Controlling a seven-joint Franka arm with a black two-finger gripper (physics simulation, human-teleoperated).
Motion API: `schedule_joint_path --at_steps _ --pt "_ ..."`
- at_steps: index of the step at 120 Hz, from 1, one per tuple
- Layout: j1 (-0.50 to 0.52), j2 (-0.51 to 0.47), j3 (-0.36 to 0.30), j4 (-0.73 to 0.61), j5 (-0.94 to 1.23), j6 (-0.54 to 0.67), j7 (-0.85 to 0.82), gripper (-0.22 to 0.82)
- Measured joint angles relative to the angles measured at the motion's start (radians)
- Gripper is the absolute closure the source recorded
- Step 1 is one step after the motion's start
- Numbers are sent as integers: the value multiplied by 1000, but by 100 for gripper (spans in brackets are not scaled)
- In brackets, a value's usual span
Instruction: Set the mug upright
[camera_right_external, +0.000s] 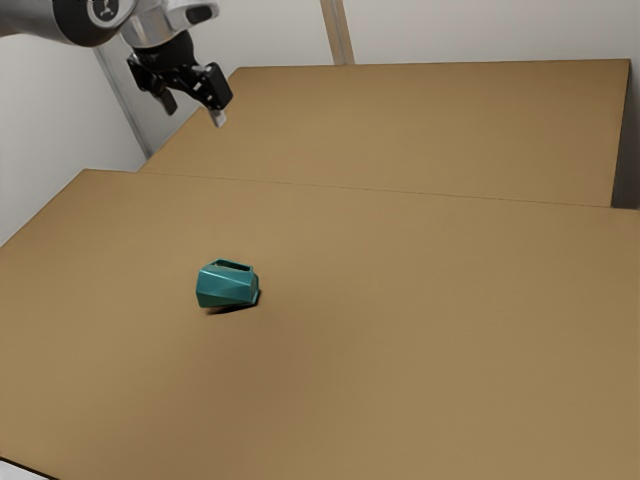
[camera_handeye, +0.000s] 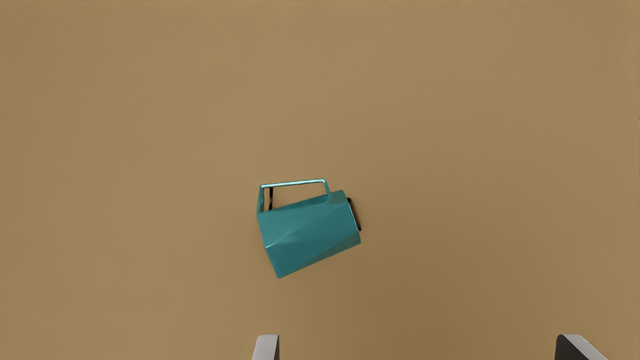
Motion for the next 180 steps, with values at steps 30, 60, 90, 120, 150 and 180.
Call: schedule_joint_path --at_steps 30,60,90,120,150,180 --pt "15 -22 30 -96 -11 61 -12 0" --pt "18 -21 135 -194 -147 92 -20 0" --pt "170 30 214 -348 -354 98 -22 0" --pt "218 179 238 -356 -470 101 6 0" --pt "223 299 280 -347 -610 105 77 0" --pt "224 426 321 -281 -718 110 179 0"
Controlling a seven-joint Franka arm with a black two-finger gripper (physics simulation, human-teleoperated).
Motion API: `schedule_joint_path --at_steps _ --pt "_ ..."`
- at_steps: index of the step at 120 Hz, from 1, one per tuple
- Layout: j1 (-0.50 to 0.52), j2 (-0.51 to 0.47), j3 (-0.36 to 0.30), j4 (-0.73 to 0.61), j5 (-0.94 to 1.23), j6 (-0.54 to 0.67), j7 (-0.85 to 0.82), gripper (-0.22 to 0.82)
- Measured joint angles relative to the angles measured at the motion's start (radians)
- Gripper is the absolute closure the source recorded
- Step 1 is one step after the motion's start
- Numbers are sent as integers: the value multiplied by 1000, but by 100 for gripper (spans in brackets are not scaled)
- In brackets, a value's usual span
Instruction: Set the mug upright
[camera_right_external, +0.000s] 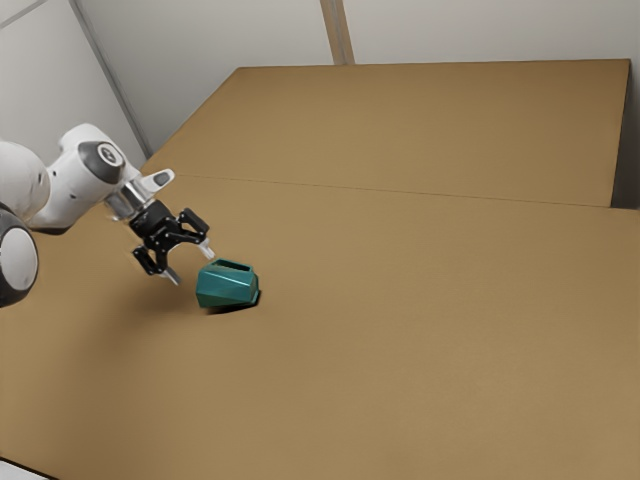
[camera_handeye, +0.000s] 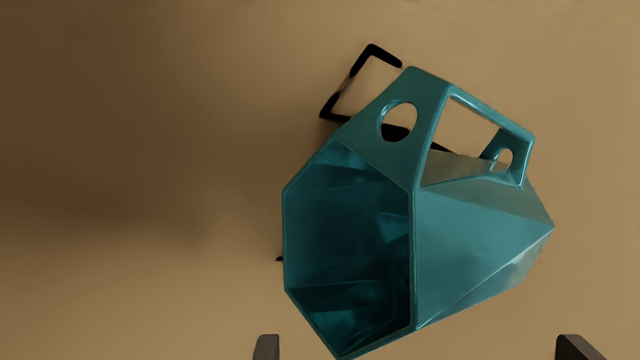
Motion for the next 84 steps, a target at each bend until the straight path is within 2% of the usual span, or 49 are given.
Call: schedule_joint_path --at_steps 24,55,84 --pt "0 42 1 37 -63 19 76 0" --pt "-1 48 0 -27 -178 23 146 0" --pt "-4 74 -6 -32 -248 25 189 0"
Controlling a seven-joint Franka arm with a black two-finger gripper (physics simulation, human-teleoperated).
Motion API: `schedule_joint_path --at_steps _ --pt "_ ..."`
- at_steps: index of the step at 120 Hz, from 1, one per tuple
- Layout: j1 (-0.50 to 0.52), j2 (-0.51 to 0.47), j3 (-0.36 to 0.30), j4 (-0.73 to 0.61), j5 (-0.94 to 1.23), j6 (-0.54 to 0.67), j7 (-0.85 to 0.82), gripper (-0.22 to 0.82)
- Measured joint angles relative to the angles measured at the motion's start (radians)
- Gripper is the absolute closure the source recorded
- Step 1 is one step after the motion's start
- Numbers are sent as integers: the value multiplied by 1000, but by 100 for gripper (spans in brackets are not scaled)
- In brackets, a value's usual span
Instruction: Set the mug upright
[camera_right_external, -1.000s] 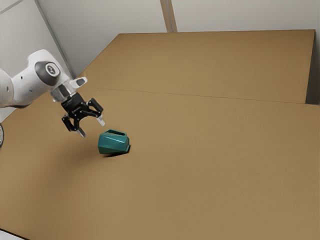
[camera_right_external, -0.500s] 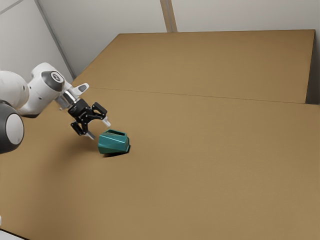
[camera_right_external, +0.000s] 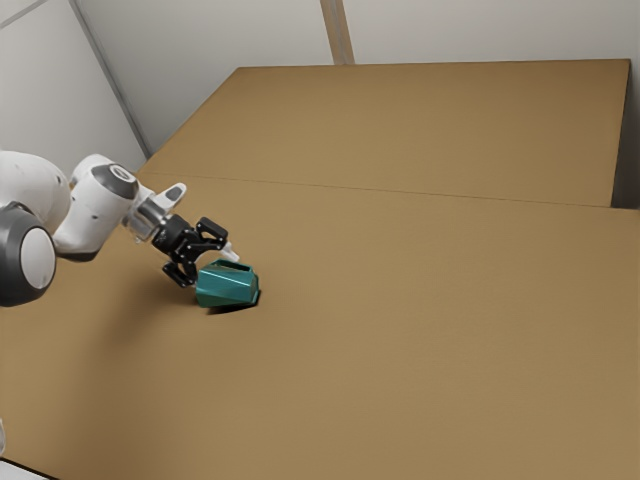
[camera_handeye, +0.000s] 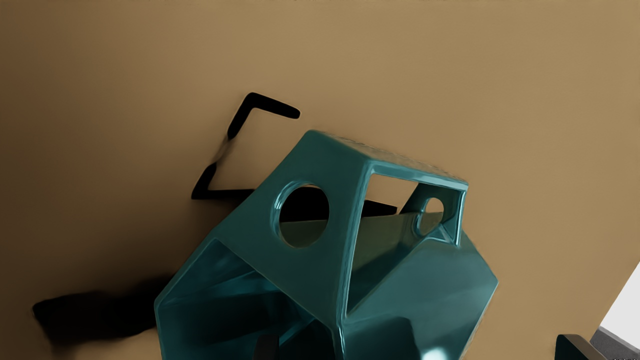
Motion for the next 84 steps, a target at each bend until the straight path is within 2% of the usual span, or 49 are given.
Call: schedule_joint_path --at_steps 9,26,34,59,84 --pt "-3 3 -1 1 -9 2 10 4" --pt "-6 9 -1 7 -18 6 22 40" --pt "-6 8 -2 11 -20 7 27 51" --pt "-17 1 -37 52 -28 17 39 71" --pt "-37 -27 -61 49 -20 48 44 74"
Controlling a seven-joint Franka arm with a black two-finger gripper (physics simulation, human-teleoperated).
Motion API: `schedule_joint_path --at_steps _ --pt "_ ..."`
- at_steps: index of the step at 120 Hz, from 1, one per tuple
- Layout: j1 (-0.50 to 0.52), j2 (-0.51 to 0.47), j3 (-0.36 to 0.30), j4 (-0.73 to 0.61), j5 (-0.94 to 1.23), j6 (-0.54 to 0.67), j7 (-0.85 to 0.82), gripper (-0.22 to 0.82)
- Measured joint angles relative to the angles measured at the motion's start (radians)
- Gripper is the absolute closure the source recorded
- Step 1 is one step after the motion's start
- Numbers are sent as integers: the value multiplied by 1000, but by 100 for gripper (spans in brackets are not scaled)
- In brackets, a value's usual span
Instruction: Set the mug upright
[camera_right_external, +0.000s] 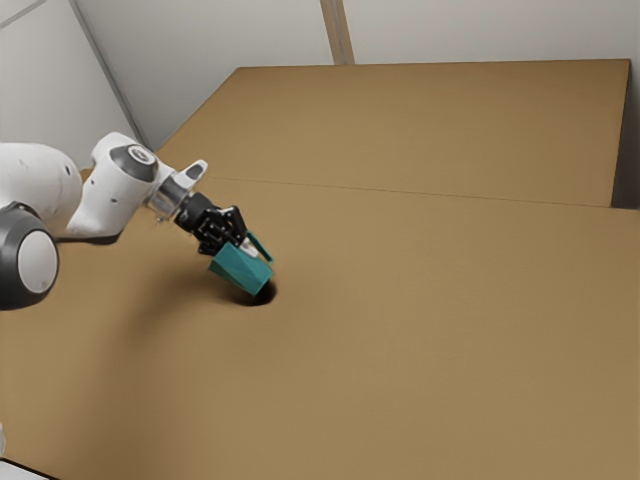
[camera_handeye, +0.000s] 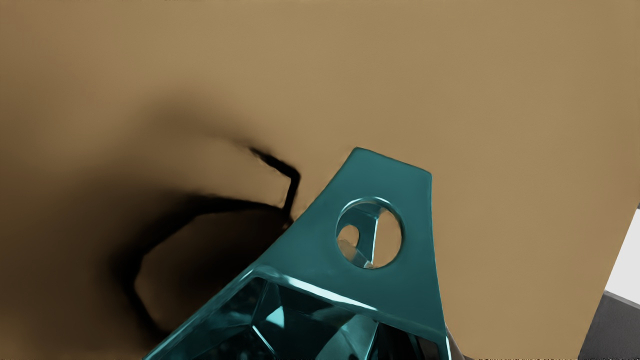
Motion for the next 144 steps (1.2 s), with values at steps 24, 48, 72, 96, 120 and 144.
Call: schedule_joint_path --at_steps 24,48,72,96,120,144 --pt "-51 -129 -45 -35 160 83 -15 75" --pt "-99 -302 -104 -173 445 205 -91 77" --pt "-118 -423 -173 -326 649 321 -244 78" --pt "-122 -523 -190 -471 718 407 -403 78" --pt "-107 -580 -205 -571 733 441 -535 78" --pt "-108 -525 -209 -597 736 484 -638 78"
